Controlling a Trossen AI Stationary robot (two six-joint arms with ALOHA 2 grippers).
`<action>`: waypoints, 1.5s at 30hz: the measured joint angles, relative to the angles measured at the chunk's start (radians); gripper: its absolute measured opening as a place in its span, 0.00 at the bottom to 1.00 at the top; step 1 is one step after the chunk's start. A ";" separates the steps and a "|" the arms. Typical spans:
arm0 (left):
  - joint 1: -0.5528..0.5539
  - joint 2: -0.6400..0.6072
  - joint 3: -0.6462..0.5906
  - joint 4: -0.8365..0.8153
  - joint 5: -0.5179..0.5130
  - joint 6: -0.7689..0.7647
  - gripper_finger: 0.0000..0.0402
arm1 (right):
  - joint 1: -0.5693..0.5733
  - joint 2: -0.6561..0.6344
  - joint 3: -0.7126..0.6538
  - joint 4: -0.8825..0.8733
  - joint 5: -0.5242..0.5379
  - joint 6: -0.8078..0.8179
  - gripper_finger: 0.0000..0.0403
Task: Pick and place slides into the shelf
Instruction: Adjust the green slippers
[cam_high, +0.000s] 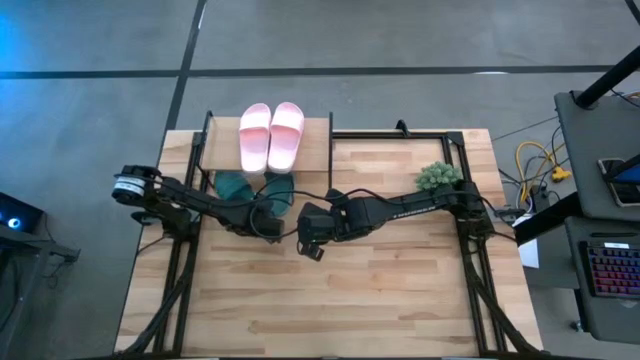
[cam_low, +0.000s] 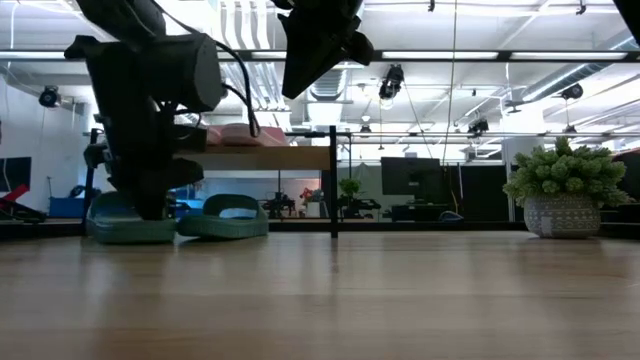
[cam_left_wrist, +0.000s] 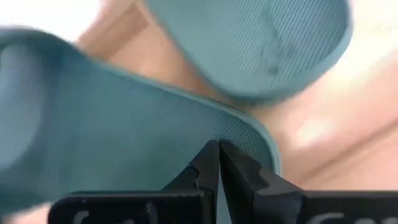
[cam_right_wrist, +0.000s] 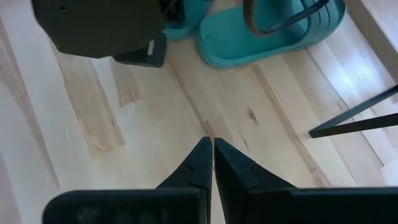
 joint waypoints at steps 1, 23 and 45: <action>-0.003 0.000 0.001 -0.021 0.014 -0.008 0.01 | 0.000 0.000 0.000 0.000 0.000 0.000 0.02; -0.039 -0.060 0.007 -0.511 0.046 -0.203 0.01 | 0.000 0.000 0.000 0.005 0.003 -0.005 0.02; -0.045 -0.073 -0.030 -0.391 0.045 -0.236 0.01 | 0.002 0.000 -0.002 0.008 0.010 -0.003 0.02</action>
